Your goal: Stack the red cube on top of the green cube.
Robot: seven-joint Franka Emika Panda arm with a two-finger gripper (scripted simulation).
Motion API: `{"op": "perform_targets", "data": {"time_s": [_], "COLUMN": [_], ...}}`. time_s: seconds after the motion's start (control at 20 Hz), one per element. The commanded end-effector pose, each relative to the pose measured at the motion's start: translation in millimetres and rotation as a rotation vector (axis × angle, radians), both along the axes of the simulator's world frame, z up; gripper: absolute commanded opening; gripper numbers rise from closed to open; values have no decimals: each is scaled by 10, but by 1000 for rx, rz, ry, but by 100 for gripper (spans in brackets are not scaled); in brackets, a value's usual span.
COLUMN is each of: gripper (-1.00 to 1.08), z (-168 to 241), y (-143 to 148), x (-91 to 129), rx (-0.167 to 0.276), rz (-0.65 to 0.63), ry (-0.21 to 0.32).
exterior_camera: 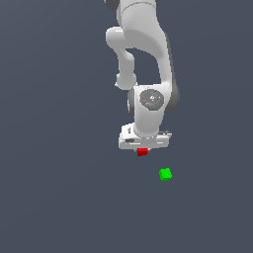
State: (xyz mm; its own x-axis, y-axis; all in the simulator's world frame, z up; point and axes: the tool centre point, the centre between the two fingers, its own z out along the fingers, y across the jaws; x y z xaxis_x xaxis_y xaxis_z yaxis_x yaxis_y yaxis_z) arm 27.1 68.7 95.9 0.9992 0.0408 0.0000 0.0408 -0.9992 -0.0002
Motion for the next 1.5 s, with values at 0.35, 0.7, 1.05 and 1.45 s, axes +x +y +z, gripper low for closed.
{"op": "perform_targets", "data": {"time_s": [0.35,0.7,1.05,1.45], "gripper": [-100,-100,-100,-100], "z": [-174,-272,-322,-339], "y": [546,839,997,1053], "x": [424,666,804,861], "rx": [0,0,0,0], "rz": [0,0,0,0], "ry": [-1,0,0,0]}}
